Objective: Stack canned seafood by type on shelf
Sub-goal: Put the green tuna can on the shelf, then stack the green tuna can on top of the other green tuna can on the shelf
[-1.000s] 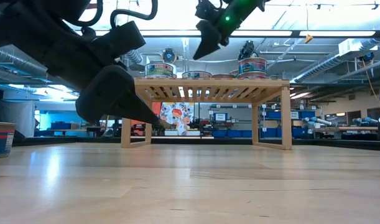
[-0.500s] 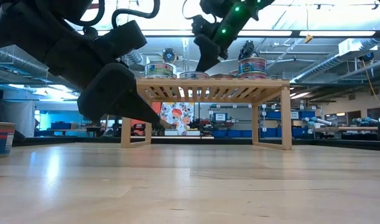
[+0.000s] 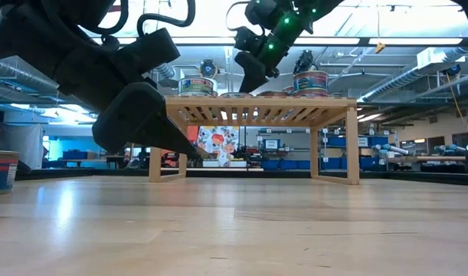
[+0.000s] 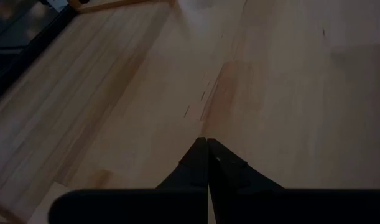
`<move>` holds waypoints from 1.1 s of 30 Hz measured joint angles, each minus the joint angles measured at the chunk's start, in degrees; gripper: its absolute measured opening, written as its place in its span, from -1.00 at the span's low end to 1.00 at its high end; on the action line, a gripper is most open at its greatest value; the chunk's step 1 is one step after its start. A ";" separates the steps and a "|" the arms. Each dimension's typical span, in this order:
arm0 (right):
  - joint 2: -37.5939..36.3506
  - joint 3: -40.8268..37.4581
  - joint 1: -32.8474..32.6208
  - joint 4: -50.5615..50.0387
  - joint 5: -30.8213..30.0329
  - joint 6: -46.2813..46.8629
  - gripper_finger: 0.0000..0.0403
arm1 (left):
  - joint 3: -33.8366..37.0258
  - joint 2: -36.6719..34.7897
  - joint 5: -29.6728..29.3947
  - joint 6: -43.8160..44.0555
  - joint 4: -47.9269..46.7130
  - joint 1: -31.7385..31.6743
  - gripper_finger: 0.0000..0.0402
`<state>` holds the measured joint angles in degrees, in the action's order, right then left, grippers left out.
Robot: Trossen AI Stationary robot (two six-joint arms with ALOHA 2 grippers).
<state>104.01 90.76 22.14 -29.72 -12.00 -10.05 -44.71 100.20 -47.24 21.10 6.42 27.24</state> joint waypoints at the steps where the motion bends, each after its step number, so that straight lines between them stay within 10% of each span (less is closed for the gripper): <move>1: 0.00 0.00 0.23 0.13 0.12 0.01 -0.97 | 0.00 0.00 0.00 0.00 0.02 0.00 -0.99; 21: -0.79 0.02 2.26 2.93 4.13 -1.54 -0.96 | 0.00 0.00 0.00 -0.02 -0.20 0.00 -0.99; 33: -8.07 2.83 -13.59 -23.52 4.34 7.22 -0.99 | 0.00 0.00 0.33 -3.70 0.13 -0.17 -0.99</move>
<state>95.93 93.59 8.55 -53.24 -7.66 -2.83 -44.71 100.20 -46.92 17.40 6.54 27.07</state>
